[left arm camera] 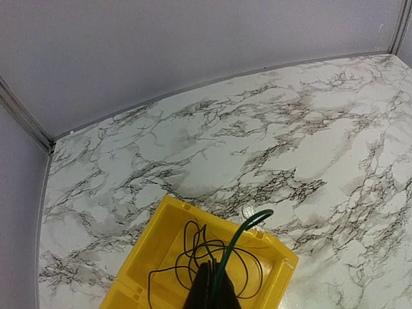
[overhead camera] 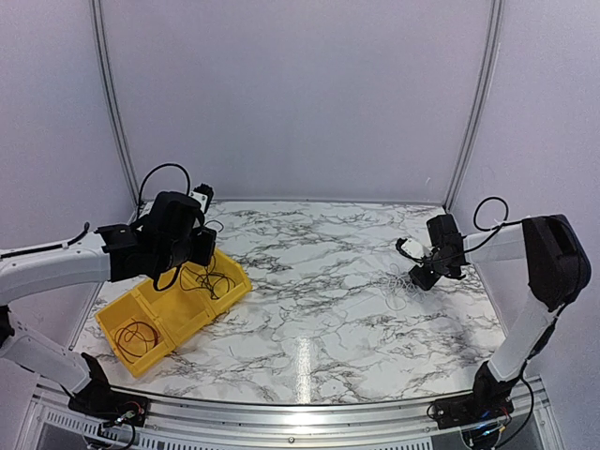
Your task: Untangle the cables
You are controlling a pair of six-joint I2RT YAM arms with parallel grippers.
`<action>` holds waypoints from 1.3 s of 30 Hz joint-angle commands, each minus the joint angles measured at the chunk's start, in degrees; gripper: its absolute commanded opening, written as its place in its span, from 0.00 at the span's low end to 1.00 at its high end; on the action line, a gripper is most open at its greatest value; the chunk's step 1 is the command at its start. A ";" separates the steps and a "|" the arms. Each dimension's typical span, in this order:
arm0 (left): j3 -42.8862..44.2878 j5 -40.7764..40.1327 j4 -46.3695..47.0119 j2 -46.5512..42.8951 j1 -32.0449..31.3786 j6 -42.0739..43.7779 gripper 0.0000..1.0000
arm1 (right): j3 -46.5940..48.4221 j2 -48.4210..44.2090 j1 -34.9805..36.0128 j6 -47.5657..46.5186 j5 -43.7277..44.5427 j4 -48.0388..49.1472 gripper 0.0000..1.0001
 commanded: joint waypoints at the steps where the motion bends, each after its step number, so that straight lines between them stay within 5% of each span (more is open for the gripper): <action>1: -1.35 2.76 2.48 5.00 0.69 -4.21 0.00 | -0.72 1.09 -0.33 -1.08 -1.12 -5.10 0.44; 14: 2.84 5.38 -6.39 17.59 4.01 -16.03 0.00 | -0.84 1.47 -0.38 -1.43 -1.19 -5.49 0.44; 26: 9.25 11.22 -10.58 23.90 7.73 -15.44 0.01 | -0.75 1.65 -0.37 -1.49 -1.19 -5.84 0.44; 32: 12.10 9.53 -15.77 18.91 7.75 -15.01 0.30 | -0.79 1.65 -0.36 -1.60 -1.19 -5.85 0.44; 39: 9.27 6.17 -18.85 7.63 7.75 -15.58 0.43 | -0.58 2.13 -0.39 -1.58 -3.13 -6.09 0.44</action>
